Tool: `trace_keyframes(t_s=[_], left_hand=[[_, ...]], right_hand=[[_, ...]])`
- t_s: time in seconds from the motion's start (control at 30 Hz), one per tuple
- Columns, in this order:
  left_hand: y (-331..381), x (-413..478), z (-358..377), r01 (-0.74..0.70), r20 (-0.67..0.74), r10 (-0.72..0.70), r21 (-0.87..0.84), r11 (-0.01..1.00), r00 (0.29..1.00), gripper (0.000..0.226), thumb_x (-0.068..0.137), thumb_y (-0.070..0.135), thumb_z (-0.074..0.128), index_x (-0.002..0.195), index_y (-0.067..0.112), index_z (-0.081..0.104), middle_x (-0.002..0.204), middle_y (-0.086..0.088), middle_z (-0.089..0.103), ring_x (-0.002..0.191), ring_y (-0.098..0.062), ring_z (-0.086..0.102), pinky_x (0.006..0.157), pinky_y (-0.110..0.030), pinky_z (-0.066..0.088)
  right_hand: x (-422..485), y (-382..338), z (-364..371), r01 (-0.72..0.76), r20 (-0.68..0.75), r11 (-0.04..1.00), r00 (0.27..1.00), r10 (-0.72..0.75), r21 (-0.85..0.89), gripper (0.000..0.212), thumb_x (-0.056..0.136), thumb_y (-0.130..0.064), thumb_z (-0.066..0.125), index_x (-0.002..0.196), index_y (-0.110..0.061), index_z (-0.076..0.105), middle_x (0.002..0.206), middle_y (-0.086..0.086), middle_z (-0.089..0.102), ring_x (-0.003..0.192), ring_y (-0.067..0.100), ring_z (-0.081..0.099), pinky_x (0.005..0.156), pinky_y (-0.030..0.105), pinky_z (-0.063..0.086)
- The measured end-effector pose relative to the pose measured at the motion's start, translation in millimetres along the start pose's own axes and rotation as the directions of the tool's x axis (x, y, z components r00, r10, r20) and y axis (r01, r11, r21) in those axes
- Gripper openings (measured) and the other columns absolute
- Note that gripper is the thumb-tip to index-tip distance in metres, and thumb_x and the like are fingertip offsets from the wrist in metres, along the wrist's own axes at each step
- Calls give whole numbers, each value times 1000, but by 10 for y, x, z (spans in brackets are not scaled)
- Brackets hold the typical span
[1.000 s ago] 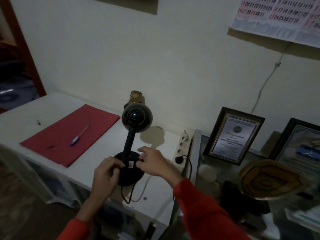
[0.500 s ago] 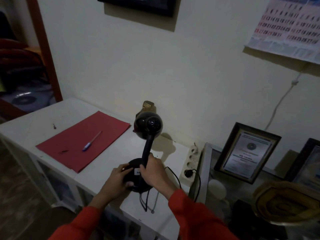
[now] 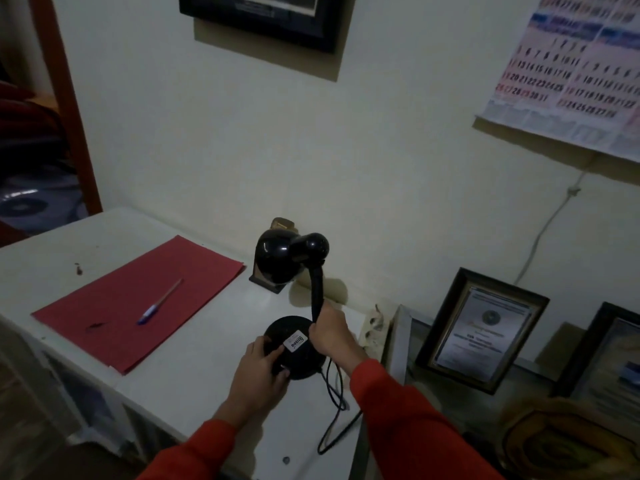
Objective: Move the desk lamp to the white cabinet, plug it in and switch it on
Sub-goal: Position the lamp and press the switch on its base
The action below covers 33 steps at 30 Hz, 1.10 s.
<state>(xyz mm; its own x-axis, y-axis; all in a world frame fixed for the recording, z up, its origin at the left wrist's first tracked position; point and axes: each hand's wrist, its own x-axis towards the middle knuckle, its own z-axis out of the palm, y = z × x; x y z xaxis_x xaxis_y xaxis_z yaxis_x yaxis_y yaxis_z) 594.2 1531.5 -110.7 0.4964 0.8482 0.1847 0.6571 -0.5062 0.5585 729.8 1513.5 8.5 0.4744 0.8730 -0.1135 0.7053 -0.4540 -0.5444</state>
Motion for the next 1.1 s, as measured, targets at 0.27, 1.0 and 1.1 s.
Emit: trace_keyframes(t_s=[0.27,1.0,1.1], left_hand=[[-3,178,66,7,2,-7,-9,1000,1000,49,86,15,57,134,19,50,153,-16,31,138,-32,35,114,-40,36],[16,781,156,-172,121,140,327,929,983,53,69,28,71,120,21,63,103,-15,67,75,-29,63,56,-35,55],[-50,818,162,-169,148,137,231,958,979,59,82,23,54,139,13,42,134,-21,51,106,-38,55,86,-39,51]], right_hand=[[311,-17,-28,-13,-4,1000,1000,13,2,40,88,0,53,126,-3,41,124,21,56,113,34,58,85,35,49],[1089,56,-111,50,-22,999,999,-50,13,53,82,-3,49,132,-13,35,114,23,61,102,38,61,88,45,53],[1168,109,-94,56,-12,998,998,-57,-18,58,78,-6,48,132,-19,33,111,21,61,98,38,62,86,50,54]])
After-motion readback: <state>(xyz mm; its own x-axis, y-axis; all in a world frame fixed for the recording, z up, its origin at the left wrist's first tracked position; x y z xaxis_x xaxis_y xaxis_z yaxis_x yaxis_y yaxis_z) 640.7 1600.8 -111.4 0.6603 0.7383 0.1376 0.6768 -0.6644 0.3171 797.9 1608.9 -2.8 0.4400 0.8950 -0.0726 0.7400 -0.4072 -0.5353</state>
